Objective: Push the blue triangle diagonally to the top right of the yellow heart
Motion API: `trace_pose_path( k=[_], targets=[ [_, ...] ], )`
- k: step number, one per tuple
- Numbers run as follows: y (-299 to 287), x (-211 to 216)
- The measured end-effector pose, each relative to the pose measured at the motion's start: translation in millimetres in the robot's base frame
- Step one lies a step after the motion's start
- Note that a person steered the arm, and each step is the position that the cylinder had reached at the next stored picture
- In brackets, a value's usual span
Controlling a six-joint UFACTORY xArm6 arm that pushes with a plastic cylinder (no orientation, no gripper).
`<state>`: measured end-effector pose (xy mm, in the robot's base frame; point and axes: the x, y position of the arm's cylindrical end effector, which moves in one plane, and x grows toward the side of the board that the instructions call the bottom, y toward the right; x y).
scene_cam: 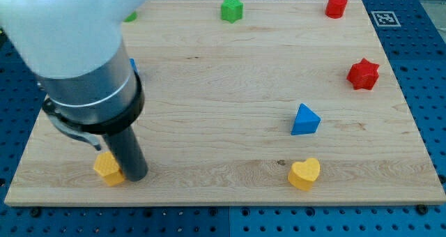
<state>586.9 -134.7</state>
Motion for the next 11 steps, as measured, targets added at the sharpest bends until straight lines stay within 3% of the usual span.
trace_pose_path(
  k=[2,3,5,9,11],
  targets=[
    [-13.2,0.0],
    [15.0,-6.7],
    [129.1,-58.4],
    [174.7,-63.6],
    [251.3,-61.8]
  ],
)
